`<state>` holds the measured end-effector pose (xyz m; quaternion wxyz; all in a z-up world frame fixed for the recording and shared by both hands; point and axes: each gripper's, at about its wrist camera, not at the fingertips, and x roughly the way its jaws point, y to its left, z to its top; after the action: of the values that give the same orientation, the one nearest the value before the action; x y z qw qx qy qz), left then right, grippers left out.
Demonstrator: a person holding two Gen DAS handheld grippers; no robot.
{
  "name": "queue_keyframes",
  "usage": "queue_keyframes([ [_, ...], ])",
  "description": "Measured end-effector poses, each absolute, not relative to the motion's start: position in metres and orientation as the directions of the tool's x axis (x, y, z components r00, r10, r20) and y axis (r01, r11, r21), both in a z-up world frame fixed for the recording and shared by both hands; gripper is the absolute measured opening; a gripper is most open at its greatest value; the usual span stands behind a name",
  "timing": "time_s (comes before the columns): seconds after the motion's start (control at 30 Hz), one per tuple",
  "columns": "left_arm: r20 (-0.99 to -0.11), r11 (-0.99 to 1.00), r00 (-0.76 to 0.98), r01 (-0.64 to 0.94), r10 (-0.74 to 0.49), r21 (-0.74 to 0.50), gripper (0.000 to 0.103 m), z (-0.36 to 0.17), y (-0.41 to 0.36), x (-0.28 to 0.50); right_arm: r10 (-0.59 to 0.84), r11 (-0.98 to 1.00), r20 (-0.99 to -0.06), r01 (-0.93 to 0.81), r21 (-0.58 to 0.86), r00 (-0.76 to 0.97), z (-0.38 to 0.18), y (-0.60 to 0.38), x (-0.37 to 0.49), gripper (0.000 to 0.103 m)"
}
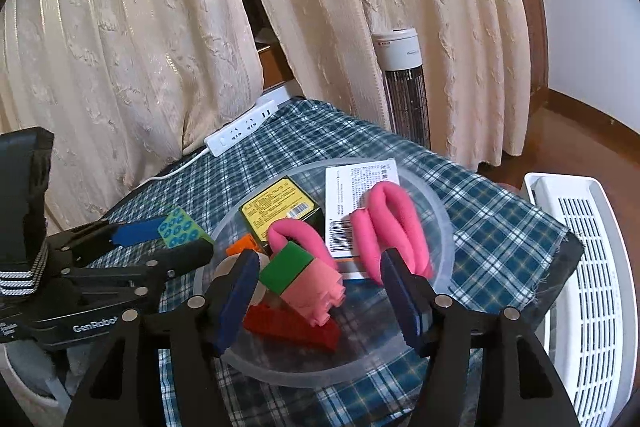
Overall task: Organize objects
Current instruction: 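Lower the green-pink brick into the bowl and open the right tool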
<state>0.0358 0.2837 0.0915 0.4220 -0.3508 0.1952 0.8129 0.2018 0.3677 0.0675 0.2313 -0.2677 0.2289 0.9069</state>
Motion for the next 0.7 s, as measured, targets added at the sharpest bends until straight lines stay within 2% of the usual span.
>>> queue_keyframes([
  [0.7, -0.764, -0.529, -0.345, -0.849, 0.545, 0.006, 0.064, 0.073, 0.323, 0.041, 0.308, -0.757, -0.594, -0.569, 0.321, -0.744, 0.057, 0.393, 0.217, 0.066],
])
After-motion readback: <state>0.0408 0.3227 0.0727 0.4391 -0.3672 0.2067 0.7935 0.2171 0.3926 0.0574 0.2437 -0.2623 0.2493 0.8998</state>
